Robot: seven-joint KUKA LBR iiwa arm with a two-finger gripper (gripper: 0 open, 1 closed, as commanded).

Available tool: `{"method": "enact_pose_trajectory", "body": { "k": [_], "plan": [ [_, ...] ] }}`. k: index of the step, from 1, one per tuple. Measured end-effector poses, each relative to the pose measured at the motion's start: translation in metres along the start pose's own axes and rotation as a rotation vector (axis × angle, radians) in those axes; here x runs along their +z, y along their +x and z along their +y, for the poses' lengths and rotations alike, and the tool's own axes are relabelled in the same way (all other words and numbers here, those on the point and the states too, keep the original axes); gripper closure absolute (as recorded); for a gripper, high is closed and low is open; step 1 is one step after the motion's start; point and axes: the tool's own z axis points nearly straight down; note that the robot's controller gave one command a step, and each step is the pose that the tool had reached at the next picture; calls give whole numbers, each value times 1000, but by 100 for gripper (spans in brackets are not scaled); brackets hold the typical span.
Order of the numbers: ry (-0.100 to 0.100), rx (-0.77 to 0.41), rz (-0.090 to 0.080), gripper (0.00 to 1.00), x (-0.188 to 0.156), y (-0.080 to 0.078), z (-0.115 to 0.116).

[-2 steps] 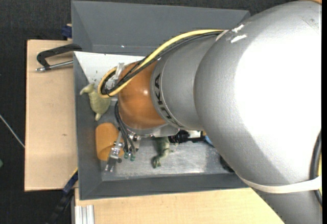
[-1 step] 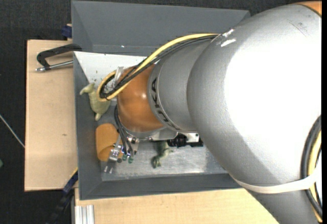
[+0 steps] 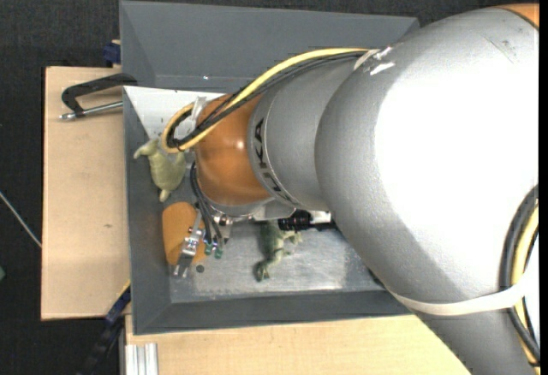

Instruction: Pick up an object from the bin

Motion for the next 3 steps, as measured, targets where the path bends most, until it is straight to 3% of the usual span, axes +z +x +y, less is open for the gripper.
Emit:
{"method": "enact_pose_trajectory", "body": {
  "k": [1, 3],
  "plan": [
    [-1, 2, -7, 100, -1, -2, -1],
    [-5, -14, -7, 100, -174, -5, -3]
  ]
}}
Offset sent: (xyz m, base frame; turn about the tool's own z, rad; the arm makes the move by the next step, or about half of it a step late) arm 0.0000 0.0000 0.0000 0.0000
